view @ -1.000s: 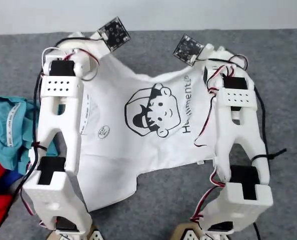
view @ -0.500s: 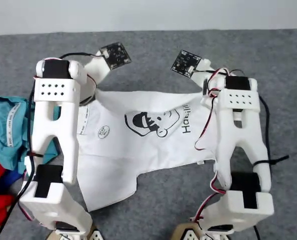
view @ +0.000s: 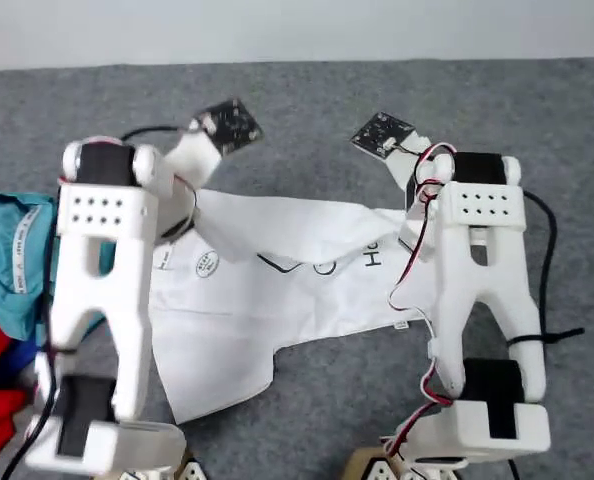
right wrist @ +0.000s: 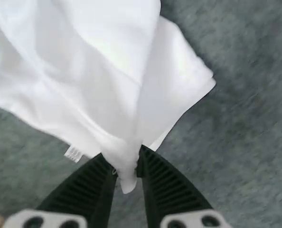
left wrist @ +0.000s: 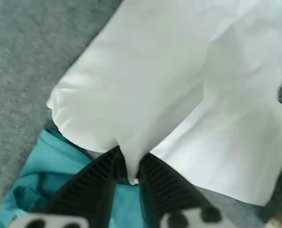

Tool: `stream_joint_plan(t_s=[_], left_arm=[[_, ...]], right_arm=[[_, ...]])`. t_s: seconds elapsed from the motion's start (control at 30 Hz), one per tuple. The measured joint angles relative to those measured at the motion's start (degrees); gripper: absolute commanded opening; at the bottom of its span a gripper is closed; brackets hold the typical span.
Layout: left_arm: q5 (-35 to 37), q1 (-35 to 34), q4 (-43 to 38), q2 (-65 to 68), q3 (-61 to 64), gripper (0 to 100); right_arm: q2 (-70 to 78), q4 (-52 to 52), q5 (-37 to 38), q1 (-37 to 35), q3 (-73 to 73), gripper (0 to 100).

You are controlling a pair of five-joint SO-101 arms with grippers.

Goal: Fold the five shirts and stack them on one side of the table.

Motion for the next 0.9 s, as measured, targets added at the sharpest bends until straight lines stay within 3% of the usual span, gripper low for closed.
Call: stream_joint_plan(t_s=[0.57, 0.9], left_arm=[[1.1, 0.8, 0.0, -31.1, 41.1, 0], [1.2, 0.8, 0.0, -39.2, 47.3, 0]], right_arm=[[0.5, -2.6, -0.2, 2.0, 3.4, 1.0], [0.5, -1.1, 4.1, 4.1, 3.5, 1.0]])
